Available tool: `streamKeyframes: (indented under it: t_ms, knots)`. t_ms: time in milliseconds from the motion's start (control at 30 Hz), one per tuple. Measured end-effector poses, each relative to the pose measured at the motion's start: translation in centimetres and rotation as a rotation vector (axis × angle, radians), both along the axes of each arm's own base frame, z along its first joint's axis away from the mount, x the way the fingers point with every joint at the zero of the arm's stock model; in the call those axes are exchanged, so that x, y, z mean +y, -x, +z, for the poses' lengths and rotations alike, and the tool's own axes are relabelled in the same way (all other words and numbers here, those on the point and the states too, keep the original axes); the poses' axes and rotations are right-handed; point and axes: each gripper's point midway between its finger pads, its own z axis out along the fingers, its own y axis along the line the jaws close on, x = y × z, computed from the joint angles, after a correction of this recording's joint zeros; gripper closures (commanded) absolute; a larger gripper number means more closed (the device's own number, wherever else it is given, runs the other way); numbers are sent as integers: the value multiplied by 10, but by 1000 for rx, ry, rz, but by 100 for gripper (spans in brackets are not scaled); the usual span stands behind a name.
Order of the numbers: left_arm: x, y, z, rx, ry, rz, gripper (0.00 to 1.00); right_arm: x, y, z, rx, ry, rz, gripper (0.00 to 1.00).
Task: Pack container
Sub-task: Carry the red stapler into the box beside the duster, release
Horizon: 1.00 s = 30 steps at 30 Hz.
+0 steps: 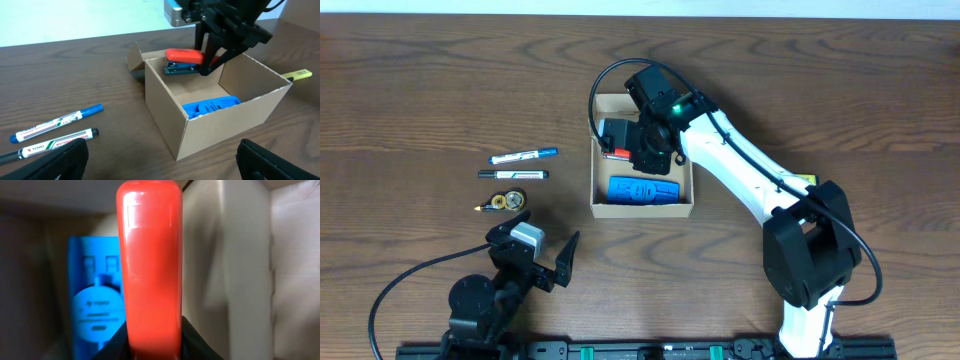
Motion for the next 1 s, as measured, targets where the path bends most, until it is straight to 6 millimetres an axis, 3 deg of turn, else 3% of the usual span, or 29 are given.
streamKeyframes:
  t_ms: [167, 300, 700, 767, 867, 1000]
  knots:
    - [0, 0, 0, 0, 0, 0, 5, 4, -6, -3, -20, -11, 6, 76]
    - [0, 0, 0, 0, 0, 0, 5, 4, -6, -7, -14, -7, 8, 54]
    - [0, 0, 0, 0, 0, 0, 5, 5, -9, -3, -15, -18, -54, 53]
    - [0, 0, 0, 0, 0, 0, 5, 3, -10, 7, -28, -25, -91, 53]
    - [0, 0, 0, 0, 0, 0, 5, -4, -10, 41, -80, -50, -148, 51]
    - [0, 0, 0, 0, 0, 0, 5, -22, 0, 113, -183, -120, -233, 48]
